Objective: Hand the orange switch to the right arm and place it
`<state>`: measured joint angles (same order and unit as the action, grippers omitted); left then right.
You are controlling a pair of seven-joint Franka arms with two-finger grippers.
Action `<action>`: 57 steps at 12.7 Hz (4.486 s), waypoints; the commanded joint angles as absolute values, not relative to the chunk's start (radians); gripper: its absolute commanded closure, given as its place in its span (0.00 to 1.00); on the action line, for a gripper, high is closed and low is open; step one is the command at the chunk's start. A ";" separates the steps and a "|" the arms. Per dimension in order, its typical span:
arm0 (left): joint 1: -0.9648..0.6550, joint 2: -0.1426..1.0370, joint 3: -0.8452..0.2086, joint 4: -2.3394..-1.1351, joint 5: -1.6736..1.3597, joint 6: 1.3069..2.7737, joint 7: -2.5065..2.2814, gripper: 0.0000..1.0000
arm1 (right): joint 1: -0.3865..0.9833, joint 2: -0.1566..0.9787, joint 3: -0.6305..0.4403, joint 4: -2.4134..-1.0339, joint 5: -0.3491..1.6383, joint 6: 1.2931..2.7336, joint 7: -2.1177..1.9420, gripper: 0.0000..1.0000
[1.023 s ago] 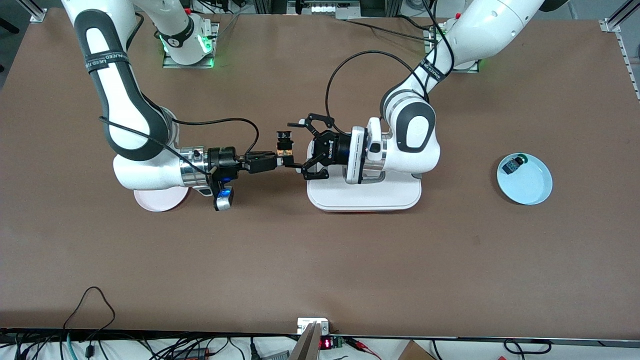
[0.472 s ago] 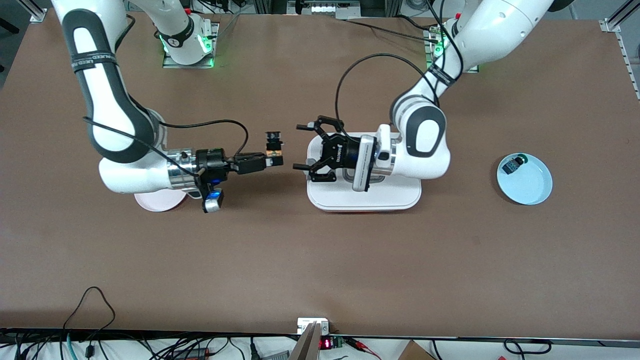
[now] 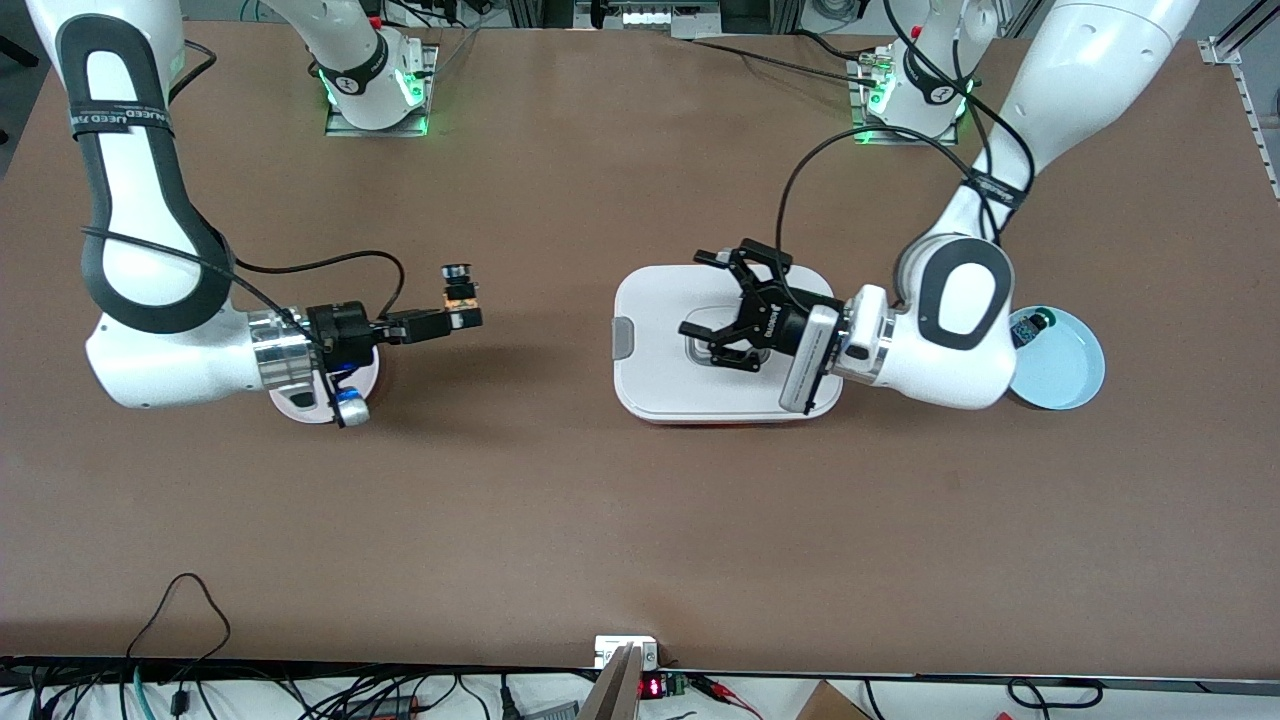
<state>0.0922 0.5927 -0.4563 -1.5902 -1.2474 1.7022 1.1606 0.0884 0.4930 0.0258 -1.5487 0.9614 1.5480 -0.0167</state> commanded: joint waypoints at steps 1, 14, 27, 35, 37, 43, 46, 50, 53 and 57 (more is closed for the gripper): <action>0.159 0.578 -0.454 -1.553 -1.093 1.587 0.996 0.00 | 0.060 0.505 0.034 -1.476 0.701 1.505 -0.093 1.00; 0.281 0.534 -0.466 -1.197 -0.016 1.276 0.297 0.00 | -0.038 0.520 0.028 -1.777 0.110 2.170 -0.431 1.00; -0.054 0.023 0.000 -1.709 0.040 1.772 -0.003 0.00 | -0.040 0.581 0.028 -1.882 0.112 2.376 -0.414 0.54; -0.014 -0.053 -0.017 -1.790 -0.003 1.727 -0.025 0.00 | -0.031 0.517 0.025 -1.778 0.110 2.179 -0.391 0.00; -0.014 -0.061 -0.055 -1.796 0.018 1.729 -0.029 0.00 | -0.031 0.462 0.025 -1.761 0.066 2.123 -0.376 0.00; -0.008 -0.089 -0.054 -1.838 0.018 1.741 -0.044 0.00 | -0.029 0.198 0.032 -1.753 0.026 1.933 -0.344 0.00; -0.003 -0.086 -0.052 -1.827 0.018 1.732 -0.048 0.00 | -0.031 0.207 0.032 -1.570 0.028 1.773 -0.344 0.00; -0.005 -0.083 -0.054 -1.812 0.018 1.732 -0.048 0.00 | -0.020 0.218 0.040 -1.474 0.040 1.678 -0.330 0.00; -0.005 -0.084 -0.055 -1.810 0.018 1.730 -0.046 0.00 | 0.021 0.195 0.040 -1.474 0.034 1.620 -0.192 0.00; -0.006 -0.084 -0.055 -1.810 0.018 1.727 -0.046 0.00 | 0.046 0.158 0.038 -1.476 0.028 1.557 -0.127 0.00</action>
<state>-0.0078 -0.0700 -0.0499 -1.8072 0.0104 1.7280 -0.0344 0.0426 0.1720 0.0396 -1.4859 0.0432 1.5909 -0.1512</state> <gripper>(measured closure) 0.000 0.000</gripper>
